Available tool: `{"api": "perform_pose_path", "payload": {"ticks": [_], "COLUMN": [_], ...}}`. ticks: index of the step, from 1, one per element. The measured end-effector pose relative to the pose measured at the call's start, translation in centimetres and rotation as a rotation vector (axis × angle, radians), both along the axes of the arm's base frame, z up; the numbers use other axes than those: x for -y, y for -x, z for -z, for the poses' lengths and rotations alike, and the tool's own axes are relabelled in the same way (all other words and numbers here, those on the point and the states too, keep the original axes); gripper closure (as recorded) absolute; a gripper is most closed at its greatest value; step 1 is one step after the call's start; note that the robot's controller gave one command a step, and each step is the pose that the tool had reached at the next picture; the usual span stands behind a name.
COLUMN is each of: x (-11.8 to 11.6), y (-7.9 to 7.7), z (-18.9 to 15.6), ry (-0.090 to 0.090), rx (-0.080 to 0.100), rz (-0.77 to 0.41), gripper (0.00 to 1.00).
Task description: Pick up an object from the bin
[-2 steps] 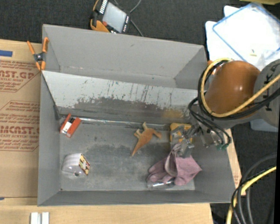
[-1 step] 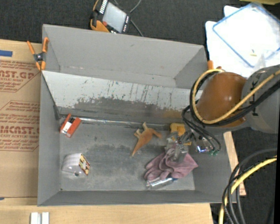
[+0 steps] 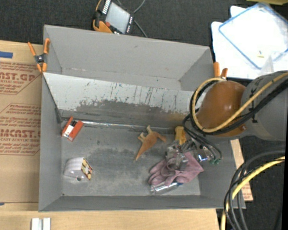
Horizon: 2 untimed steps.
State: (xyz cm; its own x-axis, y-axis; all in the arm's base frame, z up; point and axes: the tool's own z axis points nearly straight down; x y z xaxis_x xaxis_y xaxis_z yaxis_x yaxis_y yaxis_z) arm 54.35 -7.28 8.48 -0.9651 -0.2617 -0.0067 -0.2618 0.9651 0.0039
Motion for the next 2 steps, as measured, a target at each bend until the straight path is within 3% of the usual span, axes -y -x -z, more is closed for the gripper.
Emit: {"api": "perform_pose_path", "payload": {"ticks": [1, 2], "x": [2.0, -0.7], "y": [1.1, 0.8], "z": [-5.2, 1.5], "ry": [0.001, -0.003], "rx": [0.007, -0.004], "rz": [-0.008, 0.003], "gripper": [1.0, 1.0]}}
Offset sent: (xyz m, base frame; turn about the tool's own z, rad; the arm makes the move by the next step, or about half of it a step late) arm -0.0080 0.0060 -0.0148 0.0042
